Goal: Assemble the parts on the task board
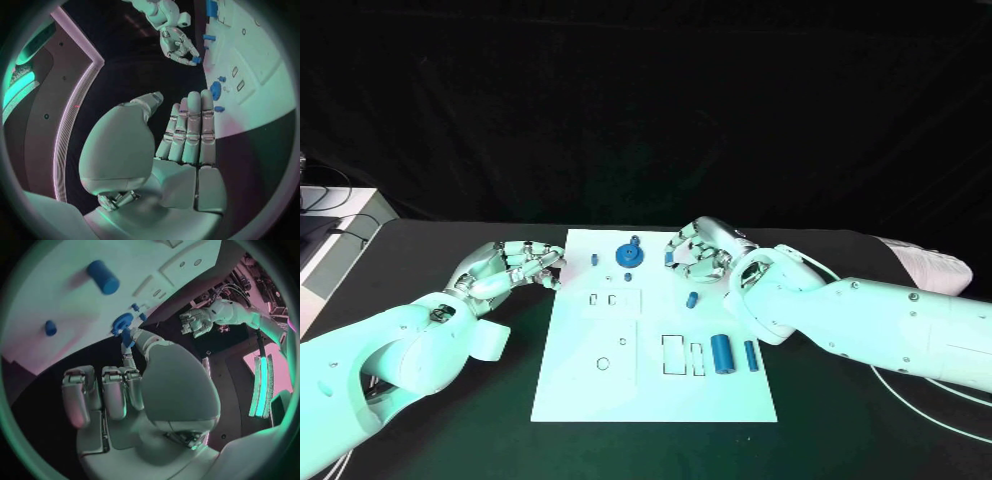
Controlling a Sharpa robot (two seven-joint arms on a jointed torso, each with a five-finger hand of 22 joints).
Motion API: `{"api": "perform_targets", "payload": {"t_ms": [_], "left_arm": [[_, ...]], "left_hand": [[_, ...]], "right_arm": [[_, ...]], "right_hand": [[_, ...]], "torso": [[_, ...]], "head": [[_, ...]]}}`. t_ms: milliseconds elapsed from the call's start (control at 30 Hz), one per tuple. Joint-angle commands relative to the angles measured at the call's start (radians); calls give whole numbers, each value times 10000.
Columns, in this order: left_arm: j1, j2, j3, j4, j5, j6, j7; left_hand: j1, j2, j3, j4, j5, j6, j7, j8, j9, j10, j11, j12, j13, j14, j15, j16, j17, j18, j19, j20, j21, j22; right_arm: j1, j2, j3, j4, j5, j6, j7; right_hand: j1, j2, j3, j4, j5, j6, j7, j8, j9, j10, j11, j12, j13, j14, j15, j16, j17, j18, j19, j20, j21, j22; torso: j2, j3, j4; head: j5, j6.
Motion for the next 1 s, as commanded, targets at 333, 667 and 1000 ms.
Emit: {"api": "perform_targets", "payload": {"t_ms": [333,667,1000], "left_arm": [[-1,71,6,-19,-63,-35,10],[-37,115,5,-62,-69,6,-4],[-53,96,5,-54,-75,28,-13]], "left_hand": [[29,-24,-53,-24,-51,-18,0,49,8,-40,23,-4,14,-86,6,58,-14,30,-61,-13,57,16],[6,-30,-79,-9,-51,-14,-2,53,16,-33,21,5,21,-84,7,68,-17,29,-72,-10,71,23],[6,-30,-79,-9,-51,-14,-2,53,16,-33,21,5,21,-84,7,68,-17,29,-72,-10,71,23]], "right_arm": [[-418,654,-133,771,-2032,-262,-2070],[-592,966,-182,933,-2594,-60,-2495],[-683,1242,-209,656,-3119,93,-2702]], "right_hand": [[-246,-77,56,0,116,115,-206,142,274,1045,-74,22,2634,1005,-77,9,2405,-68,1048,-74,54,2633],[-284,-98,51,10,108,114,-209,155,280,1045,-75,22,2634,1002,-78,6,2391,-68,1048,-74,54,2633],[-358,-122,48,39,131,112,-215,177,289,1045,-79,22,2634,1000,-79,4,2383,-68,1048,-75,54,2633]], "torso": [[38,6,-10],[39,14,-4],[37,8,2]], "head": [[86,-80],[108,-180],[127,-229]]}}
